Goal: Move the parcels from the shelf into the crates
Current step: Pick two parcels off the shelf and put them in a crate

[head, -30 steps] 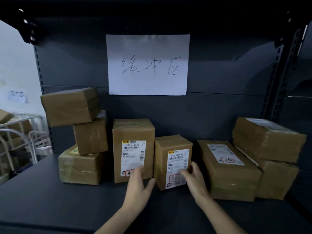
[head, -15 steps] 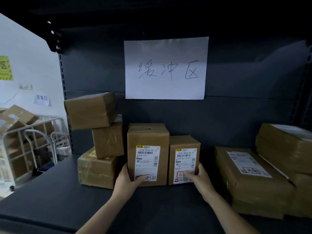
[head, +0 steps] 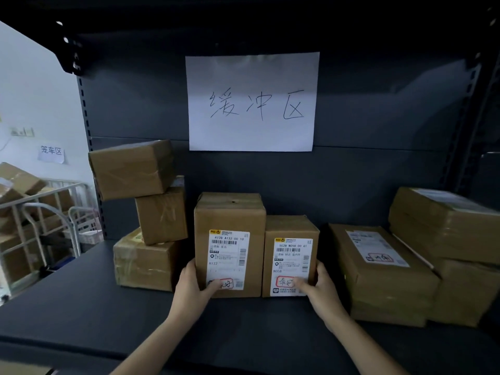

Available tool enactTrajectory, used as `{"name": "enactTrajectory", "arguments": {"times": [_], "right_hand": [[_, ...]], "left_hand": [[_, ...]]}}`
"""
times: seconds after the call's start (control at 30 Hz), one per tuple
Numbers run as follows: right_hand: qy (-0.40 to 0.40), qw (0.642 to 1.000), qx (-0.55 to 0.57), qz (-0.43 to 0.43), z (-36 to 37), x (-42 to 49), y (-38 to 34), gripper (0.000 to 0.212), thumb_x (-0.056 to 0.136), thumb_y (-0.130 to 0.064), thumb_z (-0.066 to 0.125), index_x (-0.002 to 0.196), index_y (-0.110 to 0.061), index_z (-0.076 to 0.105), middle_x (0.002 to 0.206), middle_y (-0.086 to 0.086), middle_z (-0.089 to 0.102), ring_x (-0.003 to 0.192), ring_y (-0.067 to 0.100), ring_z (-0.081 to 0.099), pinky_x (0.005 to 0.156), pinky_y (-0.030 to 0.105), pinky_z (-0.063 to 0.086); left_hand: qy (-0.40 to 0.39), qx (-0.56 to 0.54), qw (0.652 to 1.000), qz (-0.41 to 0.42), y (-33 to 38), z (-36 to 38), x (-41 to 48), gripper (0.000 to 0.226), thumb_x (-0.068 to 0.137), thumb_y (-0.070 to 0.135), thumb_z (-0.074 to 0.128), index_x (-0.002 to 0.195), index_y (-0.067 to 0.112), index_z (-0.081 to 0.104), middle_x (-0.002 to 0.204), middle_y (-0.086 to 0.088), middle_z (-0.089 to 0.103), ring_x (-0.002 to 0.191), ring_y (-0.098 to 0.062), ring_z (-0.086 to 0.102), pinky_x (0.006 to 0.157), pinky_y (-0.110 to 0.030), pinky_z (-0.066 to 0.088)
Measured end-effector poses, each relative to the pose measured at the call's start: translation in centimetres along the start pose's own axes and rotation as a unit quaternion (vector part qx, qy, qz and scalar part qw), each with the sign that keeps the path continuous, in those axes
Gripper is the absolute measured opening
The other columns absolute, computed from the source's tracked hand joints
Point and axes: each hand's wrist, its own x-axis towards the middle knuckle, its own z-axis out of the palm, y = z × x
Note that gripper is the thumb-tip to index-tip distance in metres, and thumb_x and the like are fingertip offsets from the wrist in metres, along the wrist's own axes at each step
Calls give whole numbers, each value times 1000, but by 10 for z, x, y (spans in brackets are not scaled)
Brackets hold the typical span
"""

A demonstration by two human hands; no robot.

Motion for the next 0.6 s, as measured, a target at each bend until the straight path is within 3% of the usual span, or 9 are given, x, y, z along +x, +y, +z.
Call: {"name": "enactTrajectory", "arguments": {"times": [0.13, 0.4, 0.6], "right_hand": [[8, 1000, 9, -2, -14, -28, -1, 47, 87, -7, 61, 127, -20, 41, 97, -18, 56, 87, -6, 51, 66, 11, 40], [1, 999, 41, -20, -36, -81, -14, 38, 88, -7, 59, 113, -29, 41, 95, -20, 56, 86, -8, 50, 65, 12, 41], [-29, 997, 51, -51, -27, -108, -28, 40, 87, -10, 61, 114, -31, 40, 97, -19, 56, 85, -10, 49, 61, 8, 43]], "left_hand": [[-2, -17, 1000, 10, 3, -1, -23, 45, 80, 25, 71, 117, 18, 47, 114, -3, 57, 103, -14, 54, 85, -29, 46], [12, -56, 998, 21, 19, -13, -73, 44, 79, 27, 71, 116, 24, 46, 116, -1, 58, 104, -15, 56, 87, -35, 50], [46, -77, 996, 11, 22, -49, -114, 49, 68, 51, 71, 107, 30, 50, 110, -2, 62, 101, -15, 60, 85, -41, 54]]}}
